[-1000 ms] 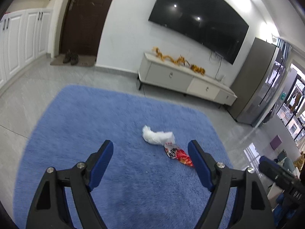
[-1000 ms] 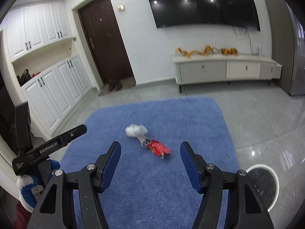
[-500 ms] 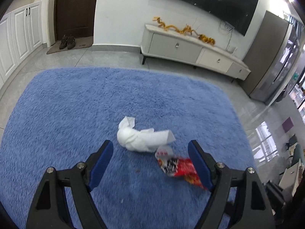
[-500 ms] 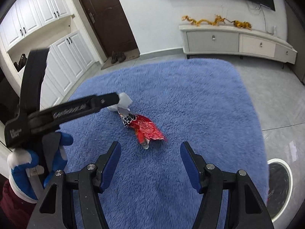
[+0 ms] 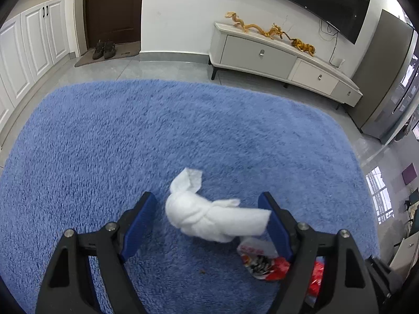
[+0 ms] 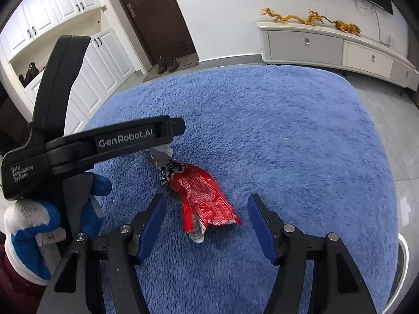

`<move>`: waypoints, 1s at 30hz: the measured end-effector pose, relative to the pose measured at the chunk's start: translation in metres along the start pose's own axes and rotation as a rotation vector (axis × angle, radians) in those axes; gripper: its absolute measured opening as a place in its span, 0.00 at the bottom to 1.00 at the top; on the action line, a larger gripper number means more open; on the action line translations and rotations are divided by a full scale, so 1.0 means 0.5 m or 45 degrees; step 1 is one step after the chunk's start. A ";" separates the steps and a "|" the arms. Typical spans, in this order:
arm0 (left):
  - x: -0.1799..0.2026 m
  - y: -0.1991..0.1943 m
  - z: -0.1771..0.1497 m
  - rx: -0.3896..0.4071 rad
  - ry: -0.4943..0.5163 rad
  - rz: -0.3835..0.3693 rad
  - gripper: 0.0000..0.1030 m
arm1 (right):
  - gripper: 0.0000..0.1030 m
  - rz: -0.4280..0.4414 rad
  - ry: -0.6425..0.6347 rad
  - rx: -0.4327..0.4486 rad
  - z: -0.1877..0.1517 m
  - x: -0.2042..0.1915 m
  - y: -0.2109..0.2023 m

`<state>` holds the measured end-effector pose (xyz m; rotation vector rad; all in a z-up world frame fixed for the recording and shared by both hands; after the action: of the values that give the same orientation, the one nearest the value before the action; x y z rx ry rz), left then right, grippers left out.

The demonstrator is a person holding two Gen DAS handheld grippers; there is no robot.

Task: Collect trash
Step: 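Grasp the white tissue with the left gripper while the right gripper grasps the red wrapper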

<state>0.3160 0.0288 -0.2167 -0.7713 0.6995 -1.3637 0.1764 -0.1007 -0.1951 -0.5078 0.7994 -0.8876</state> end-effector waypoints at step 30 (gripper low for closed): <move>-0.121 -0.187 -0.112 0.232 -0.020 -0.099 0.21 | 0.13 -0.054 -0.037 0.147 -0.053 -0.064 -0.121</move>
<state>0.2112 0.0806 -0.1731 -0.6685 0.5286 -1.4686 0.1141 -0.1087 -0.1573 -0.4364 0.7089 -0.9578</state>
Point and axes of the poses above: each gripper's, at about its wrist camera, not at the fingertips, and y roughly the way its jaws point, x to its right, z to its top, the point moved 5 cm from there along y, roughly the way its jaws point, and after that the axes turned 11 degrees about z, right-handed, at the moved point
